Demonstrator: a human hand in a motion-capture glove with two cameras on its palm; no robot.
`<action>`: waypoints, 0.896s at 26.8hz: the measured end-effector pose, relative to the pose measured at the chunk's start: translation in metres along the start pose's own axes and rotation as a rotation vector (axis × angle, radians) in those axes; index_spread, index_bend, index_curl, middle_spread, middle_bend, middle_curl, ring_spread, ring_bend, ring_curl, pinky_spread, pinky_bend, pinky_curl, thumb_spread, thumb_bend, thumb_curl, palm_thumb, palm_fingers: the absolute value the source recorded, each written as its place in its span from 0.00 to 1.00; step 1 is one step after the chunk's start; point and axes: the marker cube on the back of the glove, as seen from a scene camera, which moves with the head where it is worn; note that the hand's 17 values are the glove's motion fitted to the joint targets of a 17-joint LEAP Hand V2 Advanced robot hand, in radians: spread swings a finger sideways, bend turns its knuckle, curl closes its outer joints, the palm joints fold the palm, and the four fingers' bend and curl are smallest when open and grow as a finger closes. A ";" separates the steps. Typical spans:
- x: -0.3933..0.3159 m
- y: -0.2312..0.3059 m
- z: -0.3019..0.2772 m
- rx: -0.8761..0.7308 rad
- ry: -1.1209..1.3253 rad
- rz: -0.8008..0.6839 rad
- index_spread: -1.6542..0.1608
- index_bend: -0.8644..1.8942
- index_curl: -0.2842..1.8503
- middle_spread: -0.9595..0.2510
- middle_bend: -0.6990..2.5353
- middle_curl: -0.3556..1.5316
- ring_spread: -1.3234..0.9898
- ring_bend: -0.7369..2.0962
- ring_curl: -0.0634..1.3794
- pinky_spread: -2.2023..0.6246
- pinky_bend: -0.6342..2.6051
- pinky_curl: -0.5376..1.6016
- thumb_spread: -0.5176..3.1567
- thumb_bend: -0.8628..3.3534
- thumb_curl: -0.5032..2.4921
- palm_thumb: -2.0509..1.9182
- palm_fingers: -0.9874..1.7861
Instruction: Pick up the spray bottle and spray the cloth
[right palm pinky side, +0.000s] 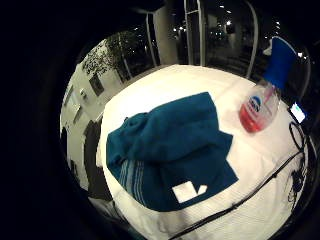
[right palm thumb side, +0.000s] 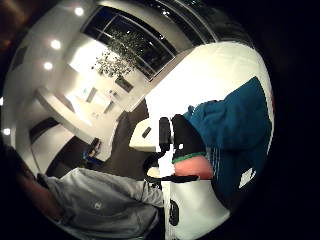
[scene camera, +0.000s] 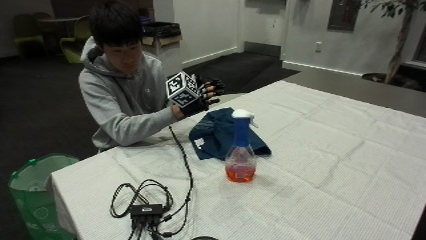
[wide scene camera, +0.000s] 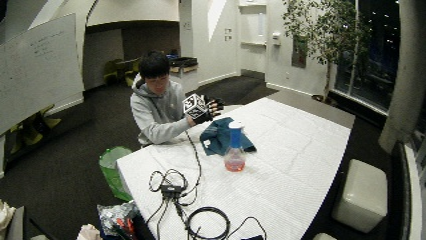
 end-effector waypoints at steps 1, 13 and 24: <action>0.000 0.000 0.000 0.001 0.000 0.000 0.81 0.39 0.16 0.77 0.28 0.21 0.58 0.34 0.07 0.82 0.31 0.29 0.25 0.27 0.20 0.63 0.46; -0.001 0.000 0.001 0.006 -0.003 0.004 0.73 0.38 0.22 0.76 0.28 0.27 0.58 0.34 0.13 0.85 0.31 0.34 0.38 0.26 0.24 0.66 0.45; 0.012 -0.004 -0.016 0.067 0.006 0.009 0.71 0.36 0.23 0.75 0.28 0.30 0.58 0.35 0.16 0.86 0.31 0.37 0.41 0.24 0.26 0.67 0.43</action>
